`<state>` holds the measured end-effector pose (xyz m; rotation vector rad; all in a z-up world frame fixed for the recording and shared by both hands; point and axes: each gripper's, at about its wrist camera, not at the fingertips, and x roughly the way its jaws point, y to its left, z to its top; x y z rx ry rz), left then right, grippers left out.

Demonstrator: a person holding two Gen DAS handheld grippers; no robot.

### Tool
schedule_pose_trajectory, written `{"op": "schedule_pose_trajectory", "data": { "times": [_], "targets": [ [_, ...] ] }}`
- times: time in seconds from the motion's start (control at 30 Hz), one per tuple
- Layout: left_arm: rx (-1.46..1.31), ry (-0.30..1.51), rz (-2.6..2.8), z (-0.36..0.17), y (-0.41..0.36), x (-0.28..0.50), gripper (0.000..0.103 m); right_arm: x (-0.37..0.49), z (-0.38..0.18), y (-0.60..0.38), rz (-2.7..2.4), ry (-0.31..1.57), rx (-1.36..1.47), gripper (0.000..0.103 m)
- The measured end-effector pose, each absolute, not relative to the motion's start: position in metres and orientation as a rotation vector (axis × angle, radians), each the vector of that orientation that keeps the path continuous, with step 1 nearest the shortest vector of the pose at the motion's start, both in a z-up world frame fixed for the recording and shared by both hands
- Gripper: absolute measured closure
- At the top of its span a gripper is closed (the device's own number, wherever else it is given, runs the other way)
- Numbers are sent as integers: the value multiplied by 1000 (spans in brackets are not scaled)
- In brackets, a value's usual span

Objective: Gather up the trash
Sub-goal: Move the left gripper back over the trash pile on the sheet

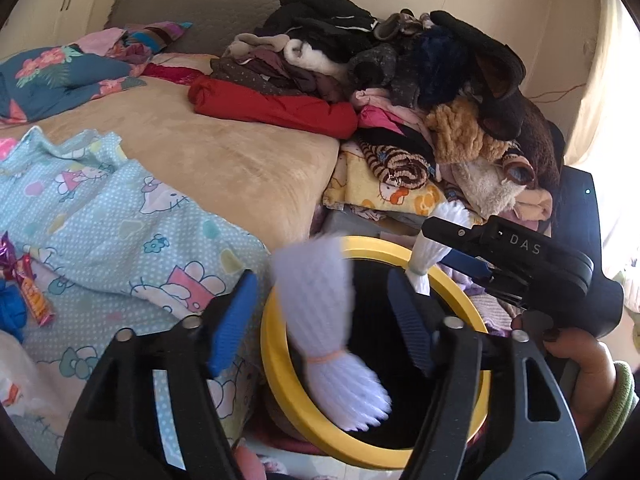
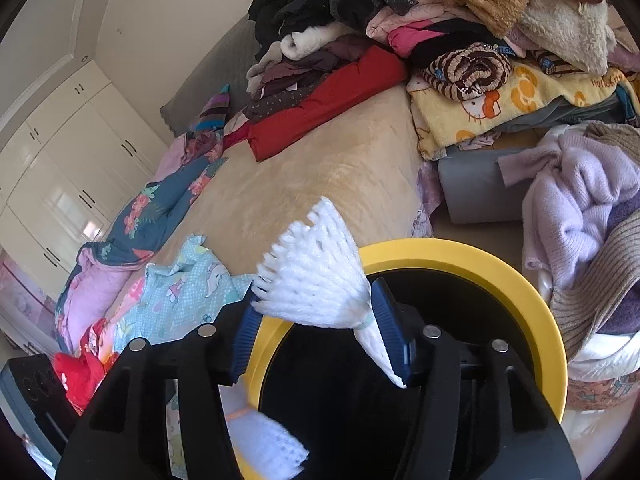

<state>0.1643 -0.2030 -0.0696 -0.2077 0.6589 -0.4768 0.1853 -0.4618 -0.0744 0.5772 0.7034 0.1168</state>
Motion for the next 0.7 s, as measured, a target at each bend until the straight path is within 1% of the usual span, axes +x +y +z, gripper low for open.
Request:
{"op": "schedule_pose_trajectory", "data": {
  "times": [0.1, 0.17, 0.3, 0.5, 0.7],
  "targets": [
    [-221, 633, -468, -66, -194, 159, 17, 185, -73, -459, 109, 702, 562, 40],
    [-220, 615, -449, -61, -191, 154, 11, 184, -70, -457, 106, 695, 545, 38],
    [-198, 579, -415, -52, -181, 144, 11, 180, -63, -450, 120, 665, 508, 29],
    [-182, 540, -364, -42, -159, 131, 11, 178, -54, -439, 149, 632, 469, 25],
    [-187, 507, -307, -34, -133, 120, 11, 177, -51, -422, 186, 627, 437, 24]
  ]
}}
